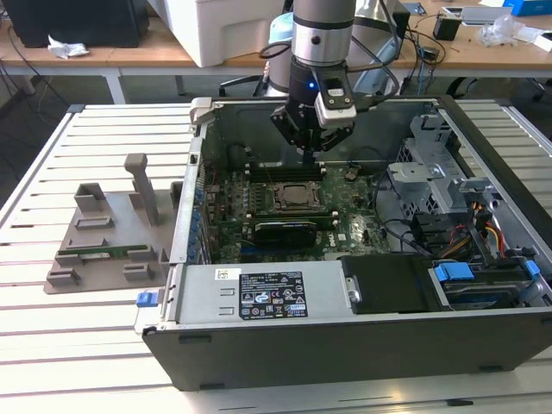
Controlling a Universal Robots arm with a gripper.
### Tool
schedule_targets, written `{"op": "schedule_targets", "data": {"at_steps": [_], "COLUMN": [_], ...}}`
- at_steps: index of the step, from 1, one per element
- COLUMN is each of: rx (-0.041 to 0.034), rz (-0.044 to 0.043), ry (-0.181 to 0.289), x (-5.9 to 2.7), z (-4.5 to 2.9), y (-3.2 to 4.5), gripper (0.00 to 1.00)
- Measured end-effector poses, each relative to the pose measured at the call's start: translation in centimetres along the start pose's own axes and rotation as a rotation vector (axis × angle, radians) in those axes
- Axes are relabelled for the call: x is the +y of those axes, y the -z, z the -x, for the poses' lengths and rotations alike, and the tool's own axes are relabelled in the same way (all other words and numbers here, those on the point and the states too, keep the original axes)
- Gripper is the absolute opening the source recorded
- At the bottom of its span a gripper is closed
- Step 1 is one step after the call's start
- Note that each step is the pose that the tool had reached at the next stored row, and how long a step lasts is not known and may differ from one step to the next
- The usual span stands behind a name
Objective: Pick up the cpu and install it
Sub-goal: 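Install the first cpu locking lever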
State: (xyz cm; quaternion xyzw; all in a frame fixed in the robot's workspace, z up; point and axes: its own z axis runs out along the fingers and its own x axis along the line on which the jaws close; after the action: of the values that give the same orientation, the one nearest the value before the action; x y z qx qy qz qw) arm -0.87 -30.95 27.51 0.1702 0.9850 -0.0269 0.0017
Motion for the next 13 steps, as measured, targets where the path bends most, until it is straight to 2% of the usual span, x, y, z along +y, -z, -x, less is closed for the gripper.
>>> {"op": "schedule_targets", "data": {"at_steps": [8,13], "rx": [-0.0034,-0.0066], "rz": [0.0008,0.0015], "ry": [0.066,0.126], "x": [0.0,0.0], "z": [0.0,0.0], "y": [0.0,0.0], "gripper": [0.11,0.11]}}
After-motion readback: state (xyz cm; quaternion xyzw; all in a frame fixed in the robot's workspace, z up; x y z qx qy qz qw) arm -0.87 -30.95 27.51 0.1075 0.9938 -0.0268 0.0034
